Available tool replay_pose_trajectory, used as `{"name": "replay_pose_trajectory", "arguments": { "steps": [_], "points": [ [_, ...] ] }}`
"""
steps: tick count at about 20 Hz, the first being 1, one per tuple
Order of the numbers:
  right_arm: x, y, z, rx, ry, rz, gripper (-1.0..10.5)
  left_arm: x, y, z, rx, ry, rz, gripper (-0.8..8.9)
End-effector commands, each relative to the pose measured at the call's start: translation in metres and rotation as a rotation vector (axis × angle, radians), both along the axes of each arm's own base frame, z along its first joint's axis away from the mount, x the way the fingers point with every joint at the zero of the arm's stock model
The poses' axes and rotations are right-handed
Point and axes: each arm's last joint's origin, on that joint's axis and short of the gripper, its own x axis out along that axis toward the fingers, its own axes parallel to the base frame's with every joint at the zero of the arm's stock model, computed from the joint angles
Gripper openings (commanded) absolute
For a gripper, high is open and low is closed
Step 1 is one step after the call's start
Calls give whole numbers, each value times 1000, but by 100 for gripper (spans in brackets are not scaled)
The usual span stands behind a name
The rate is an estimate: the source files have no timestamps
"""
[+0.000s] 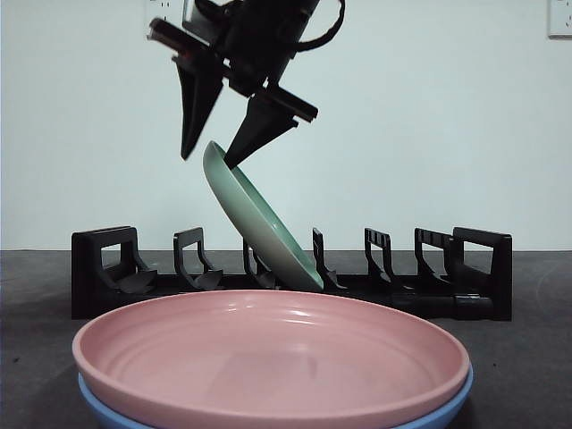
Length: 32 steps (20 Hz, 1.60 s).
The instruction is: Place the plate
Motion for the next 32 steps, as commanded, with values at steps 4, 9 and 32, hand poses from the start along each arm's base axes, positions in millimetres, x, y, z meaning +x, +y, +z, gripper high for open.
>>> {"name": "replay_pose_trajectory", "arguments": {
  "steps": [4,9,32],
  "points": [
    [1,9,-2,6,-3,11,34,1,0,6,-6,-25,6,343],
    [0,7,9,-1,-9,25,19,1,0,6,-6,-25,6,343],
    [-127,-40,74,75,-494,207,19,2,0,7,-24,-40,18,343]
  ]
}}
